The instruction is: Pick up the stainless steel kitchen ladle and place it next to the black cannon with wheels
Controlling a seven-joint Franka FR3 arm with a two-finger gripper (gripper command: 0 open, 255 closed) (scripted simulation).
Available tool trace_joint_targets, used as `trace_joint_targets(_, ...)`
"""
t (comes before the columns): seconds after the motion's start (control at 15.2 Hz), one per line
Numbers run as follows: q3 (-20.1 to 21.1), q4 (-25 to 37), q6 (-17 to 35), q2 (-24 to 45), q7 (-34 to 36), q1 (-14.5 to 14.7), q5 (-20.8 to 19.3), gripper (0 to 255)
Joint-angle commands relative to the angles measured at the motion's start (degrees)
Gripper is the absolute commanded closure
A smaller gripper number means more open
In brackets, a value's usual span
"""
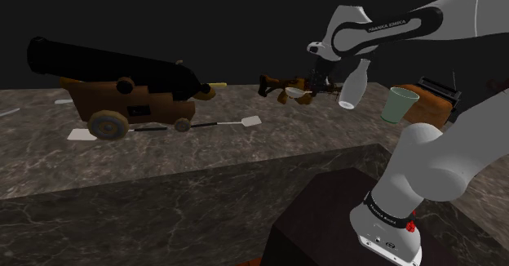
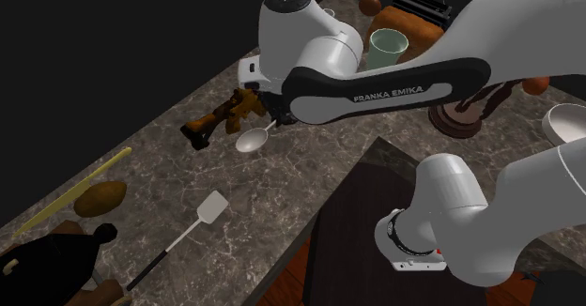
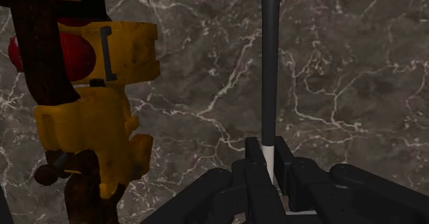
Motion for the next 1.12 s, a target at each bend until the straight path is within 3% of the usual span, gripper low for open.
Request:
trace_joint_targets(0.0,0.6,1.1,-1.9,-0.8,0.1,-0.1,0.1,255)
trace_joint_targets(1.06,3.6,11.7,-14.6,-2.9,-0.2,0.4,1.5,255)
